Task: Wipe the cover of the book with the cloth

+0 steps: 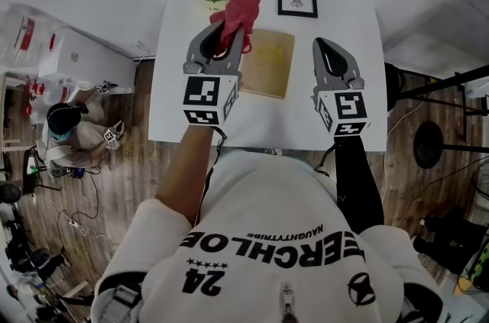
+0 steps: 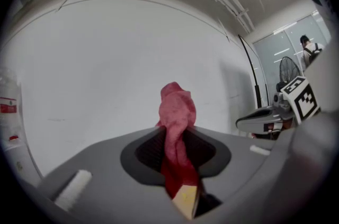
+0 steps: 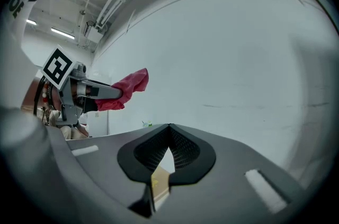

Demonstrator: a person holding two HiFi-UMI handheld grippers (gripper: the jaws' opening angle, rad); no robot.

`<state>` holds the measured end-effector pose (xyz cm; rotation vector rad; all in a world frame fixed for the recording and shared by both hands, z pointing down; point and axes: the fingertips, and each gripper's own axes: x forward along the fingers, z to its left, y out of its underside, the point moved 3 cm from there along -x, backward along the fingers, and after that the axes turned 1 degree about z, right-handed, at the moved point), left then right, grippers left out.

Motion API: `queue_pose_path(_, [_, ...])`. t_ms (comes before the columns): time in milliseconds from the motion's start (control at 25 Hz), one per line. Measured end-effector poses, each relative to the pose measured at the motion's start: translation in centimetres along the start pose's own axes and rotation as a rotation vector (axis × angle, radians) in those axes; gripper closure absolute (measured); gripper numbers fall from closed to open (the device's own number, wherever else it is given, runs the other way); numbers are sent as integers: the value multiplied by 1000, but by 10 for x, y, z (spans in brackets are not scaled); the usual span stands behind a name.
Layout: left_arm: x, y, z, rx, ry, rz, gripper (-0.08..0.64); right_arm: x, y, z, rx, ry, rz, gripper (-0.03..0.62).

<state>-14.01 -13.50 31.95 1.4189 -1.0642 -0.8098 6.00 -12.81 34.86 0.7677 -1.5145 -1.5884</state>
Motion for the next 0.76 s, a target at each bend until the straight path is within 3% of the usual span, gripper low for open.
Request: queue_pose_path(760, [4, 8, 2, 1, -27, 8, 408, 0, -4, -3, 2, -12, -22, 594])
